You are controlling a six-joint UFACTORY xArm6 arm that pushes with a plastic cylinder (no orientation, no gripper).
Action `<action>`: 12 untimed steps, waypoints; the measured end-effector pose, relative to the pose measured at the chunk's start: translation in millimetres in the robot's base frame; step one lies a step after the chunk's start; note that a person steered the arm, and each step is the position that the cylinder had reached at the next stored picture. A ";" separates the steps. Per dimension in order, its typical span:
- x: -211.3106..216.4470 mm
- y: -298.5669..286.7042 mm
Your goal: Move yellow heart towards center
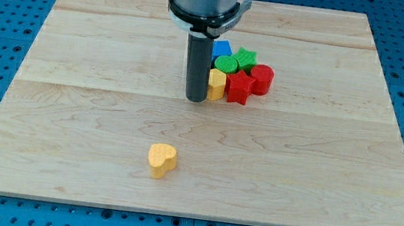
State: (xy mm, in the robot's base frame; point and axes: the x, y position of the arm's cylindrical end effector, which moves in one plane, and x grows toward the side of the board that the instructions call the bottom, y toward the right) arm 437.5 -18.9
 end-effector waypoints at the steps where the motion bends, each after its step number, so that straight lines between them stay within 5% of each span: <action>1: 18.2 -4.1; 3: 98.5 21.2; 5: 146.3 -36.6; 7: 81.0 -74.0; 9: 120.7 -68.9; 12: 65.7 -60.9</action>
State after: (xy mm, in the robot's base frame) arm 503.1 -79.8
